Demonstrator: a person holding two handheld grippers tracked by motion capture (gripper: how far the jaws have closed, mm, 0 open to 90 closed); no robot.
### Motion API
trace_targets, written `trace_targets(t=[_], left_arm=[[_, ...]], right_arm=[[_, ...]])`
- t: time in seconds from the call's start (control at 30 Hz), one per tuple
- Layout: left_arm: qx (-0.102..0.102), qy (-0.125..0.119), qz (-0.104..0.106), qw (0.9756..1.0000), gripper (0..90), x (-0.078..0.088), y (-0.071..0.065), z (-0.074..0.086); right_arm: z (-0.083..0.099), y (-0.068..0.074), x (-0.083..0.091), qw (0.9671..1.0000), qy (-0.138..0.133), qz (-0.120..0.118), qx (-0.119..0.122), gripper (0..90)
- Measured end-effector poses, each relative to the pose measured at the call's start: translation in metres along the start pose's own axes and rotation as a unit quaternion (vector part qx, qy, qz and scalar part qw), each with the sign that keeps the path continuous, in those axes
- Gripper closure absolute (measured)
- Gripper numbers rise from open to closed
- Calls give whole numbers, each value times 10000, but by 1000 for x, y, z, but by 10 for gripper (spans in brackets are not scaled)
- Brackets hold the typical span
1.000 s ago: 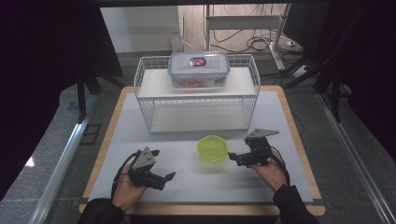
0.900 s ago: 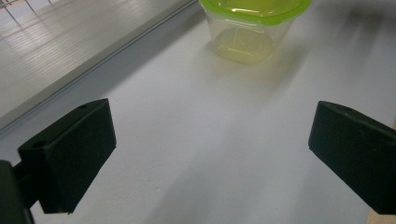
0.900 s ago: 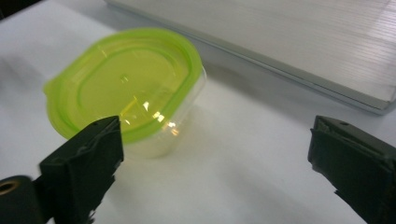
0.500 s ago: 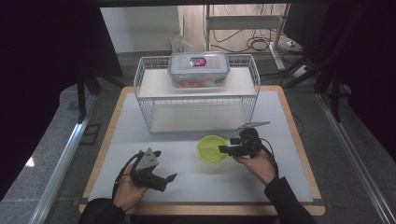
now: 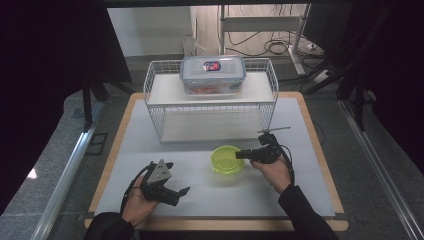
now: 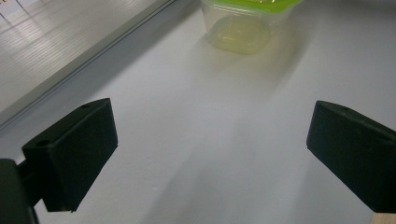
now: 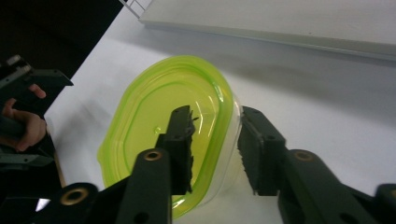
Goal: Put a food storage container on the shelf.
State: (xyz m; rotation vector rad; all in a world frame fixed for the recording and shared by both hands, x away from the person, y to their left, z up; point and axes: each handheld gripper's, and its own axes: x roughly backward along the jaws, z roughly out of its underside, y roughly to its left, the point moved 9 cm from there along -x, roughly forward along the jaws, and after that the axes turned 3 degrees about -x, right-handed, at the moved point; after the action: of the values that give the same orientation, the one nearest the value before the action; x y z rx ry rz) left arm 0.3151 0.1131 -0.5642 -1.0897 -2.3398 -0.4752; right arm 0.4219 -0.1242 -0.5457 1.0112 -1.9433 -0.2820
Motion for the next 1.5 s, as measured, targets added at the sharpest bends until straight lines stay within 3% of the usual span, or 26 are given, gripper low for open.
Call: trace_targets(t=[0.03,0.07,0.2,0.37,0.53,0.73,0.8,0.97,1.2,1.3,1.43,1.5], left_arm=[[-3,0,1,10000,20,0,0,0],[-6,3,4,10000,20,0,0,0],[-28,23,-3,10000,21,-1,-1,0],[-35,28,-10,10000,23,-1,-1,0],[-37,34,2,10000,25,-1,-1,1],[-73,78,5,9999,27,-2,-1,2],[-71,84,8,9999,27,-3,-2,2],[-91,95,12,9999,27,-3,-2,2],[-124,116,15,9999,28,-3,-2,2],[-128,114,3,9999,28,-3,-2,2],[-133,114,-2,9998,28,-3,-2,2],[-135,112,-1,9998,29,-3,-3,2]], right_arm=[[0,0,1,10000,-24,26,-10,744],[1,-3,1,9997,27,190,135,751],[3,-1,-2,10000,54,-15,46,791],[1,5,-4,9998,79,84,168,801],[1,9,-3,9999,51,-52,137,806],[-1,5,-5,9994,148,41,304,779],[-3,3,-8,9994,129,93,312,705],[-8,1,-13,9997,107,-85,177,678],[-10,1,-18,9987,214,-451,-112,802],[-9,3,-16,9987,270,-430,-107,809],[-10,12,-13,9974,191,-661,-217,821],[-12,15,-12,9980,138,-607,-99,823]])
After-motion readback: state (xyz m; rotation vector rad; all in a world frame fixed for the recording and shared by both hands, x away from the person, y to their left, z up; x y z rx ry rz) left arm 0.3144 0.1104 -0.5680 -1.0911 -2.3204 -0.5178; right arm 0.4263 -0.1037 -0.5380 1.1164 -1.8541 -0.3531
